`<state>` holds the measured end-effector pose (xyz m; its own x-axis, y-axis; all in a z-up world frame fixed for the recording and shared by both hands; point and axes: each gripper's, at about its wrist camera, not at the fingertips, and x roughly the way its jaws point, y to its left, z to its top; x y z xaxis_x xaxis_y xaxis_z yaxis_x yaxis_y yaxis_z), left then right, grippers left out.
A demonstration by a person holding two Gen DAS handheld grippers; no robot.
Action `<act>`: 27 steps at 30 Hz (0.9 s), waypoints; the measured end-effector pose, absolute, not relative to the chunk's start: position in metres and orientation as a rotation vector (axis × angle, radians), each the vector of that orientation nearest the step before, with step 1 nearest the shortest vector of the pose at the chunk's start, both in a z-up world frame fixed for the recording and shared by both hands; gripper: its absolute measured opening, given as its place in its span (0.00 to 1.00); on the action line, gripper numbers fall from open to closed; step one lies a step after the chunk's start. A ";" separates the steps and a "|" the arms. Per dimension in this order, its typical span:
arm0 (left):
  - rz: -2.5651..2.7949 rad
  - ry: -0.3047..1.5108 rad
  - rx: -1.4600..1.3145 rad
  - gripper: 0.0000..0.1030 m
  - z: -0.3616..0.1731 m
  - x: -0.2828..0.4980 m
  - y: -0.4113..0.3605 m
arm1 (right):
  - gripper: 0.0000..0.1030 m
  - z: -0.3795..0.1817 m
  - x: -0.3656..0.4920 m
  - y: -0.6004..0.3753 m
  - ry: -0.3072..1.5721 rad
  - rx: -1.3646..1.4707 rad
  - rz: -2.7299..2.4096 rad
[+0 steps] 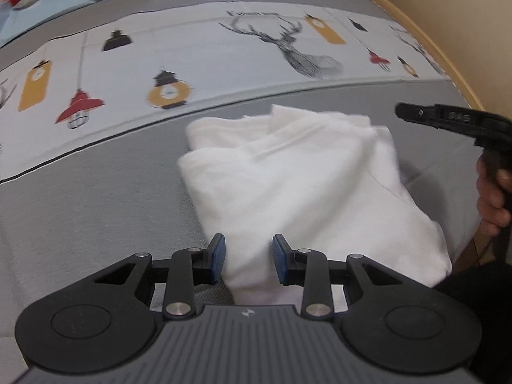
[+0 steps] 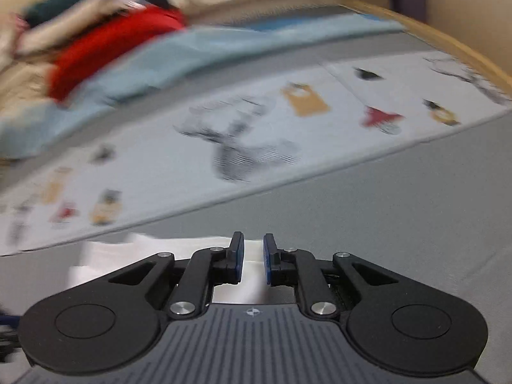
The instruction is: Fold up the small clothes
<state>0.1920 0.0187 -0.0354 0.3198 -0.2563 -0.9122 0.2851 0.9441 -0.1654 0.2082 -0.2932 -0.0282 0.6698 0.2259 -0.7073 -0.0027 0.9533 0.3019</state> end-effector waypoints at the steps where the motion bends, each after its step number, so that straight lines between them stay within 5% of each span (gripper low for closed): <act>1: -0.365 1.198 0.038 0.35 -0.037 0.191 0.016 | 0.15 -0.026 0.205 -0.295 0.841 0.303 0.199; 7: -0.381 1.262 0.128 0.35 -0.058 0.182 0.000 | 0.29 -0.053 0.177 -0.267 1.096 0.091 0.447; 10: -0.361 1.263 0.202 0.35 -0.064 0.173 -0.005 | 0.51 -0.069 0.167 -0.271 1.144 -0.025 0.365; 17: -0.287 1.217 0.127 0.38 -0.048 0.162 0.005 | 0.52 -0.055 0.153 -0.309 1.105 0.207 0.186; 27: -0.256 1.244 0.080 0.55 -0.059 0.172 0.012 | 0.57 -0.079 0.168 -0.290 1.197 0.256 0.224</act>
